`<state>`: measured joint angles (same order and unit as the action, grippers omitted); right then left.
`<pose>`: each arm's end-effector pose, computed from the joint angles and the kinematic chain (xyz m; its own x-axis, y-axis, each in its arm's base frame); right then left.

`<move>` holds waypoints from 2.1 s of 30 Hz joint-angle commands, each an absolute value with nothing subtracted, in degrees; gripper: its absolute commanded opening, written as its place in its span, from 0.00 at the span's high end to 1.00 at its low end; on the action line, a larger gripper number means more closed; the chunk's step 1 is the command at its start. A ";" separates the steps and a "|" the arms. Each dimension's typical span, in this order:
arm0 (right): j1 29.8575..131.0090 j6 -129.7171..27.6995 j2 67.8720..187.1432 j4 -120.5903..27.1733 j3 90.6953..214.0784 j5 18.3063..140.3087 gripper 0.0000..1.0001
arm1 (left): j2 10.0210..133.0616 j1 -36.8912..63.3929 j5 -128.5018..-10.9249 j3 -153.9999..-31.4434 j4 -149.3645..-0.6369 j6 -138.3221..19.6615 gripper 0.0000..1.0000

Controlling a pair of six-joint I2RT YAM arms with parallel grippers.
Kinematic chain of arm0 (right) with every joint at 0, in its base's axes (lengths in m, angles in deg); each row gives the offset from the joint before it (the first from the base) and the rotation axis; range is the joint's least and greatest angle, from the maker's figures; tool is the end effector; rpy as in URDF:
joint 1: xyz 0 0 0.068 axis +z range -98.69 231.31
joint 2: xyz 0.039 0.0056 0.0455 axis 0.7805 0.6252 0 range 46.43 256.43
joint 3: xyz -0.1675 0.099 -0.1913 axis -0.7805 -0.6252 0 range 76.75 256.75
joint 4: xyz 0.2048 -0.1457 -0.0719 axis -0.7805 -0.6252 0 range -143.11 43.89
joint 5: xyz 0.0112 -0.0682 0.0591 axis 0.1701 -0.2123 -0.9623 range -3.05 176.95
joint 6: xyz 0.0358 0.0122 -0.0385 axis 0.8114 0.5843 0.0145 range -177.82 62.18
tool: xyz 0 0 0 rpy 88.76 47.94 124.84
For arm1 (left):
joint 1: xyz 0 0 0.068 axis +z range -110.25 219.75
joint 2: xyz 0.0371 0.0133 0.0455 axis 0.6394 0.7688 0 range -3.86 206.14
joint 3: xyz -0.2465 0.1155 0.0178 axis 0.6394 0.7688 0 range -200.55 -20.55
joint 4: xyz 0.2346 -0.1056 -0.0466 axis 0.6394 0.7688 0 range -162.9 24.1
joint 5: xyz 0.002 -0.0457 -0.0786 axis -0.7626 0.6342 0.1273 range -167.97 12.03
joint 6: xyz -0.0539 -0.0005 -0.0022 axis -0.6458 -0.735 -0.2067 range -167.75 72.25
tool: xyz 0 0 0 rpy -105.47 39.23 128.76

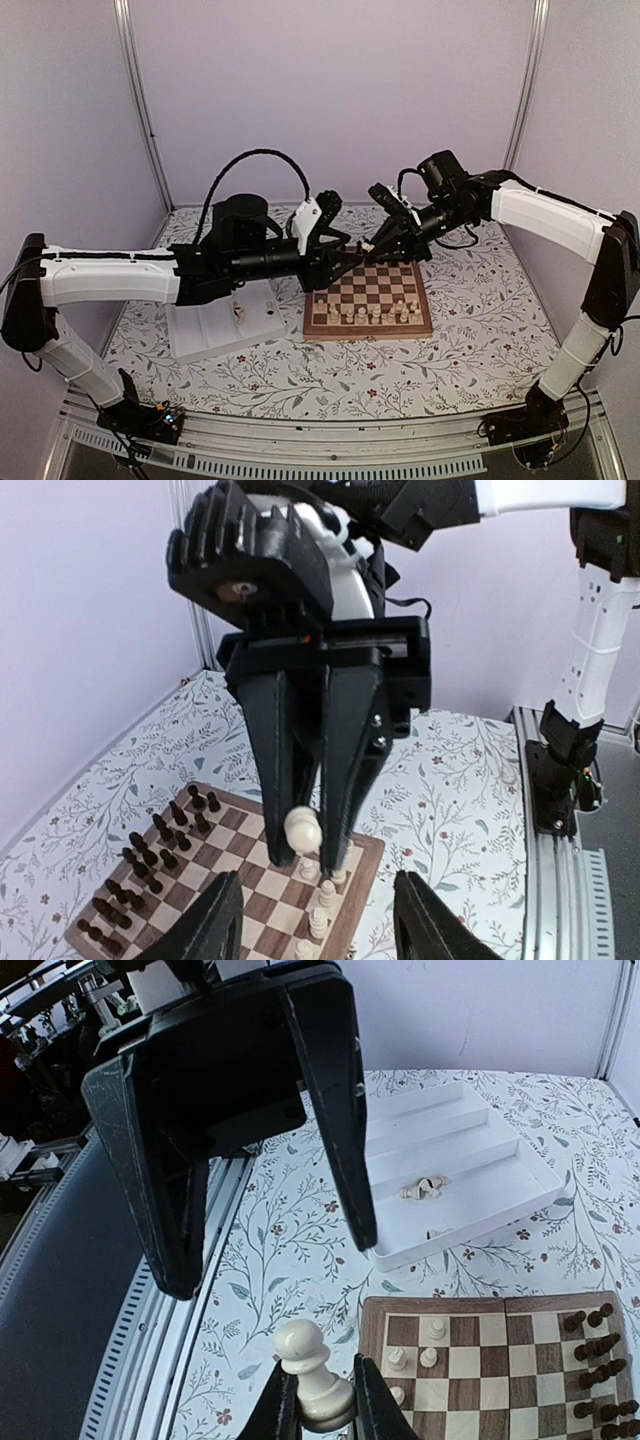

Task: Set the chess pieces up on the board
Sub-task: Place the chess piece on the chessboard.

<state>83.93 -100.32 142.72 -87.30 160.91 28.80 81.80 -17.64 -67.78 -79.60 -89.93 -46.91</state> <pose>0.2839 0.2176 0.3086 -0.0171 -0.4343 -0.9006 -0.9811 -0.1661 0.0987 0.1853 -0.3012 0.3025 -0.0763 0.1459 -0.9864 0.9244 0.3812 -0.0151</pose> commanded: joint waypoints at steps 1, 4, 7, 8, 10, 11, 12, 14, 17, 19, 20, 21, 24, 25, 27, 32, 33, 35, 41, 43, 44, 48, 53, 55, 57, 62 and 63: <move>83.94 -95.36 141.84 -85.17 158.96 22.31 0.94 | 84.76 -17.92 -67.44 -82.98 -92.83 -43.95 0.47; 83.91 -95.44 141.29 -84.71 157.72 22.48 0.93 | 85.61 -17.84 -66.82 -83.81 -92.67 -44.24 0.49; 83.92 -96.37 140.86 -84.65 156.95 22.43 0.93 | 86.45 -17.89 -66.11 -84.64 -92.22 -44.55 0.52; 83.94 -96.46 140.83 -84.73 156.87 22.44 0.93 | 86.75 -17.88 -65.61 -84.97 -92.03 -44.70 0.54; 83.91 -96.56 140.69 -84.79 156.78 22.31 0.93 | 87.44 -17.86 -65.15 -85.79 -91.24 -44.89 0.59; 83.94 -96.66 140.59 -84.82 156.74 22.27 0.92 | 87.78 -17.88 -64.80 -86.11 -90.85 -44.95 0.62; 83.93 -96.67 140.56 -84.76 156.73 22.26 0.92 | 88.07 -17.87 -64.47 -86.38 -90.55 -45.07 0.65; 83.91 -96.76 140.39 -84.75 156.76 22.35 0.92 | 88.47 -17.83 -63.98 -86.63 -90.27 -45.30 0.68; 83.96 -96.76 140.17 -84.79 156.71 22.35 0.92 | 88.83 -17.77 -63.57 -87.06 -89.42 -45.82 0.73; 83.94 -96.76 140.12 -84.79 156.73 22.43 0.92 | 88.94 -17.78 -63.39 -87.17 -89.00 -46.18 0.73; 83.97 -96.76 140.12 -84.81 156.73 22.44 0.92 | 88.95 -17.81 -63.33 -87.22 -88.84 -46.36 0.73; 83.92 -96.76 140.12 -84.77 156.73 22.39 0.92 | 88.95 -17.77 -63.53 -87.18 -88.74 -46.57 0.71; 83.91 -96.82 140.12 -84.84 156.73 22.27 0.92 | 88.99 -17.76 -63.65 -87.24 -88.32 -46.83 0.73; 83.99 -96.84 140.12 -84.81 156.66 22.33 0.92 | 89.07 -17.72 -63.57 -87.38 -88.15 -46.91 0.76; 83.95 -96.85 140.12 -84.76 156.57 22.35 0.92 | 89.34 -17.61 -63.39 -87.72 -87.85 -47.14 0.80; 83.87 -97.26 139.52 -84.79 155.46 24.71 0.82 | 90.20 -17.28 -63.35 -88.89 -87.21 -47.41 0.86; 83.67 -97.49 139.04 -84.80 154.72 26.13 0.75 | 90.44 -17.19 -63.40 -89.19 -87.08 -47.40 0.87; 81.76 -98.45 137.02 -85.01 152.19 28.63 0.55 | 91.10 -16.74 -63.32 -90.00 -86.30 -47.35 0.87; 69.24 -105.60 132.21 -91.80 146.02 28.50 0.37 | 97.20 -14.93 -62.59 -95.34 -79.20 -46.63 0.87; 64.14 -105.46 130.60 -90.78 143.73 28.16 0.33 | 100.61 -14.46 -61.84 -99.44 -75.40 -46.59 0.87; 62.02 -104.87 129.30 -89.04 142.25 28.12 0.30 | 102.64 -14.32 -61.48 -101.62 -73.59 -46.61 0.87; 57.21 -96.60 125.22 -78.07 134.95 31.85 0.30 | 110.33 -14.24 -59.94 -110.30 -64.76 -46.61 0.87; 56.64 -90.71 123.05 -71.62 129.50 34.28 0.30 | 118.35 -14.22 -59.23 -119.60 -57.30 -46.79 0.86; 56.57 -90.86 123.14 -71.56 129.37 35.29 0.30 | 121.47 -14.22 -59.57 -123.50 -53.95 -46.62 0.86; 56.53 -91.10 123.15 -71.44 128.87 34.95 0.30 | 123.96 -14.21 -59.71 -126.61 -51.39 -46.72 0.86; 56.59 -91.55 123.54 -71.43 128.52 34.85 0.30 | 128.65 -14.28 -59.93 -132.75 -46.74 -46.74 0.86; 56.54 -91.77 123.51 -71.43 128.50 34.91 0.30 | 129.21 -14.28 -59.94 -133.48 -46.12 -46.78 0.86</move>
